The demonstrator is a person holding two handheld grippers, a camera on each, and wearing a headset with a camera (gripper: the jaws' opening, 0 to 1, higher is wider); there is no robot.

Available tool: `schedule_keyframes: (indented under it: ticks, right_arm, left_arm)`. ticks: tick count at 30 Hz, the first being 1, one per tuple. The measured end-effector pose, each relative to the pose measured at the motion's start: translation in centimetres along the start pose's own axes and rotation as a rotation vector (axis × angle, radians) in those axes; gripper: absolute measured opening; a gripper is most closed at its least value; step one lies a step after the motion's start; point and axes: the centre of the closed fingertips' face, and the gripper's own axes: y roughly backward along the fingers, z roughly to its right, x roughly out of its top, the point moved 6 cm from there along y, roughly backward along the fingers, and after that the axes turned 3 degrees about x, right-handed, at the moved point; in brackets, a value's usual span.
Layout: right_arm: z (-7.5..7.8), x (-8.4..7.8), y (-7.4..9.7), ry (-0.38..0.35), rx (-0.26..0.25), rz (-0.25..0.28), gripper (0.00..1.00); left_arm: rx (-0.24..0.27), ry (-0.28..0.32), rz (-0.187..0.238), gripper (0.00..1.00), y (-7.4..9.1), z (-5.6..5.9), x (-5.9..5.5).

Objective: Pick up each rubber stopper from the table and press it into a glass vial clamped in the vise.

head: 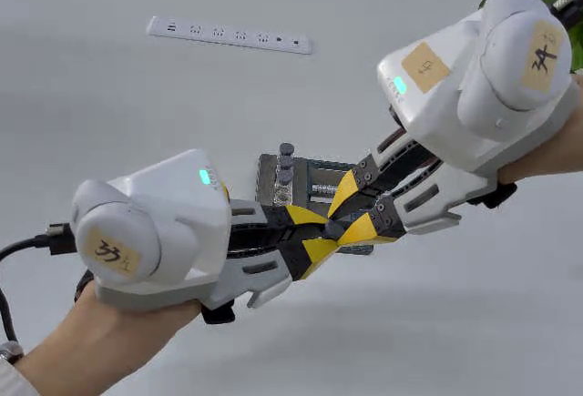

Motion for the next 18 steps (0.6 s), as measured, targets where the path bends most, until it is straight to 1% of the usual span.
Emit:
schedule_keyframes:
  ticks: [7, 11, 15, 16, 18]
  right_arm:
    - [0.02, 0.02, 0.06, 0.005, -0.004, 0.001, 0.08]
    - [-0.09, -0.02, 0.12, 0.012, 0.001, -0.001, 0.08]
    - [-0.11, -0.05, 0.22, 0.001, 0.005, 0.007, 0.07]
    - [-0.13, -0.09, 0.27, -0.011, 0.012, 0.008, 0.07]
    - [0.04, -0.17, 0.37, -0.017, 0.011, 0.009, 0.07]
  left_arm:
    - [0.001, 0.006, 0.000, 0.04, 0.02, -0.12, 0.00]
    - [-0.006, 0.005, 0.000, 0.04, 0.01, 0.06, 0.06]
    - [-0.008, 0.003, 0.005, 0.04, 0.00, 0.09, 0.11]
    - [-0.013, 0.008, 0.005, 0.04, -0.02, 0.14, 0.12]
    - [-0.011, -0.001, 0.009, 0.04, -0.03, 0.13, 0.14]
